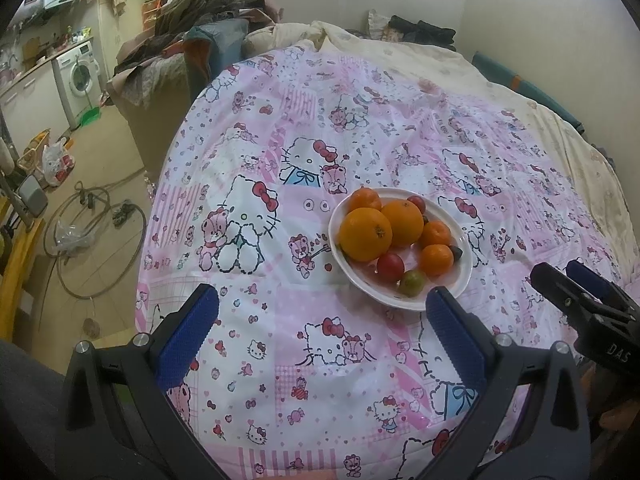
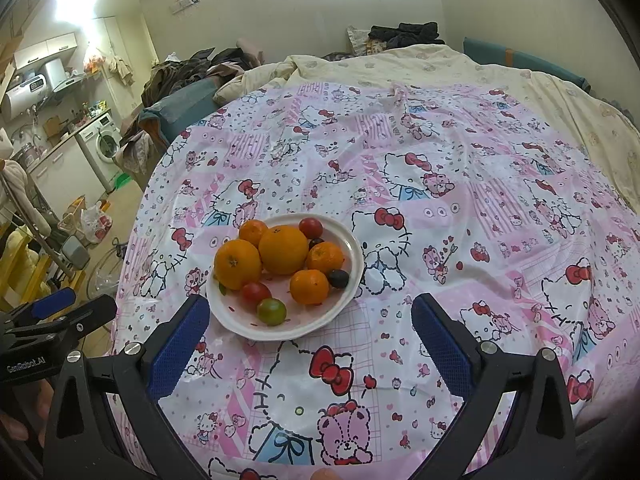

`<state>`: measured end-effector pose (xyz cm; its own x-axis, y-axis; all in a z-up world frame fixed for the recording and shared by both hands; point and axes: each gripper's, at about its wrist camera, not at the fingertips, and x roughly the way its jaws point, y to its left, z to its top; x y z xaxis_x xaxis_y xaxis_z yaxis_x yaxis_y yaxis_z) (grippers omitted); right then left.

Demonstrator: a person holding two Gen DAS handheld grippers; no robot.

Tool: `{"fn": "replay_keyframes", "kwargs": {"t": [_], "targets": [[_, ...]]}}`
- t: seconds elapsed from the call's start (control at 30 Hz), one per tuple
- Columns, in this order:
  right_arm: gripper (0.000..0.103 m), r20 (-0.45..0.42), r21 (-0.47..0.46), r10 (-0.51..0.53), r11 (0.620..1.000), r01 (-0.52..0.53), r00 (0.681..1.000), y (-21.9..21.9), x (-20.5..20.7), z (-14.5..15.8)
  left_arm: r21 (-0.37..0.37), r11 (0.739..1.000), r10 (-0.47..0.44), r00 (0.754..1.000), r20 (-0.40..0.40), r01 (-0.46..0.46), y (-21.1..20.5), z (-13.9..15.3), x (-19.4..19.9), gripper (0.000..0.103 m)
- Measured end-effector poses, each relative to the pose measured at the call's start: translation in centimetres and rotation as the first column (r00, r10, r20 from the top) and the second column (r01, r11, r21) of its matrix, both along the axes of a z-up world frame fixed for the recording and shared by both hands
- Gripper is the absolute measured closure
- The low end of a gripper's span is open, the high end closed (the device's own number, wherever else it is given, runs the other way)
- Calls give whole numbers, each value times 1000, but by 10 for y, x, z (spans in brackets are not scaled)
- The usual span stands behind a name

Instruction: Organize fruits

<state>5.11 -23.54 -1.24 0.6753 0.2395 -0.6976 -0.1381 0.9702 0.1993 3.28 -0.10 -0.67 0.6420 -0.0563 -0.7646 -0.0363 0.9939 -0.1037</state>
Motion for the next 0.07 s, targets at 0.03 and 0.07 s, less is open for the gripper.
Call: {"fn": "replay_keyframes", "kwargs": {"t": [0.03, 0.07], "targets": [[0, 1, 0, 0, 1000, 0, 1000, 0, 0, 1, 5, 1000, 1, 1000, -4, -1, 0, 0, 1, 1], [0, 1, -1, 1, 1000, -1, 1000, 0, 0, 1, 8, 1000, 2, 1000, -8, -2, 0, -1, 0, 1]]}}
